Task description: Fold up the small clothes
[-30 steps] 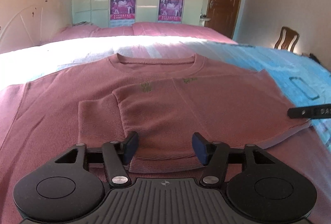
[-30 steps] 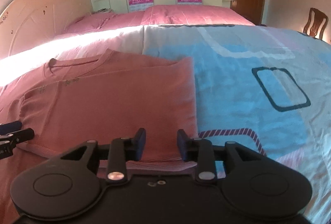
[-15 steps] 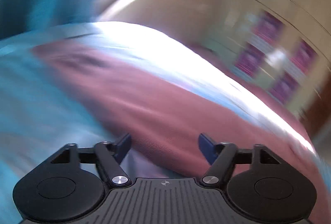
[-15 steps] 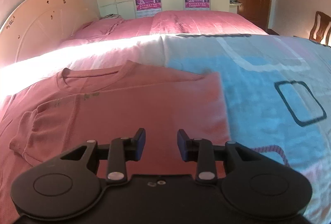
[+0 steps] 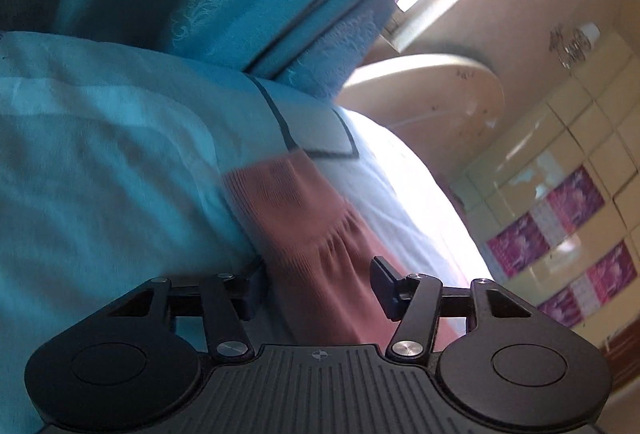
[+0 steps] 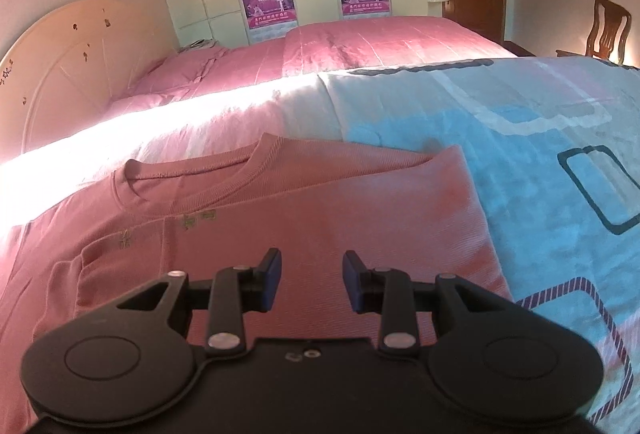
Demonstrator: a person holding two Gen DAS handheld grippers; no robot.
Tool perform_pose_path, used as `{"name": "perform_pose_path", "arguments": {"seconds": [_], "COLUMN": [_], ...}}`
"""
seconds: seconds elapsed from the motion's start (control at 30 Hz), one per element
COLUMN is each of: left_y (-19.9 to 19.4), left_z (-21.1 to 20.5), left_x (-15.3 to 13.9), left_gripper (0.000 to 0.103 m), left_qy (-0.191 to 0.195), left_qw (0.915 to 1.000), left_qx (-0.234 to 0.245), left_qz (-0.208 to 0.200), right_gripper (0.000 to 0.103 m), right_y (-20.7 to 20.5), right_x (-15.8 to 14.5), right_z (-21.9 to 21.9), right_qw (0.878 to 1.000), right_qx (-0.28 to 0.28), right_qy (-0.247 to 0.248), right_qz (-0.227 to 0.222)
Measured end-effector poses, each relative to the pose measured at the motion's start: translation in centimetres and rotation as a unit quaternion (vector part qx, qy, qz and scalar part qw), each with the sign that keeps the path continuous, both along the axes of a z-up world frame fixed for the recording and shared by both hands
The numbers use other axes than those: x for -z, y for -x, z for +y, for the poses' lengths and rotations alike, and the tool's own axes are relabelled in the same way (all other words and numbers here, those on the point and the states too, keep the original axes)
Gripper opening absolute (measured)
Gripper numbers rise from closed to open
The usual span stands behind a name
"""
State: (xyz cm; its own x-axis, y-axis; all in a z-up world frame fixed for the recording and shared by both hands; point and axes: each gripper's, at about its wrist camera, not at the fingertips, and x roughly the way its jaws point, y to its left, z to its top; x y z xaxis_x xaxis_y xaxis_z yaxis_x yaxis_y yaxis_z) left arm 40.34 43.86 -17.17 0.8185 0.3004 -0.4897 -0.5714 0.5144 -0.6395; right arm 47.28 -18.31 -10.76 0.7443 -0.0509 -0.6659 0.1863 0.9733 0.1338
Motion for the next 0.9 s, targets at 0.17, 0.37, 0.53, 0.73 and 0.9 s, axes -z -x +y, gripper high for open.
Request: {"name": "perform_pose_path", "arguments": {"seconds": [0.17,0.37,0.53,0.73,0.9], "left_y": [-0.8,-2.1,-5.2,-9.6,-11.7], "left_z": [0.9,-4.1,-12.4,-23.5,-31.8], "left_x": [0.4,-2.8,-5.0,-5.9,-5.8], "left_gripper": [0.012,0.012,0.012,0.012,0.012], "left_qy": [0.003,-0.078,-0.085,-0.105,-0.112], "left_qw": [0.9998,0.9941,0.9745,0.9413,0.9164], "left_qx": [-0.018,0.071,0.202,0.318,0.384], "left_qz": [0.007,-0.024,-0.049,-0.039,-0.02], "right_gripper": [0.032,0.032,0.032,0.032,0.033], "right_y": [0.5,1.1,1.2,1.9,2.4], "right_x": [-0.3,-0.6,-0.5,-0.5,-0.7], "right_z": [-0.2,-1.1,-1.3,-0.2,-0.5], "right_qw": [1.0,1.0,1.0,1.0,1.0], "right_qx": [0.006,0.019,0.019,-0.003,0.006], "right_qy": [0.004,-0.001,-0.008,0.003,-0.025], "right_qz": [0.001,-0.005,-0.006,-0.006,-0.011]}}
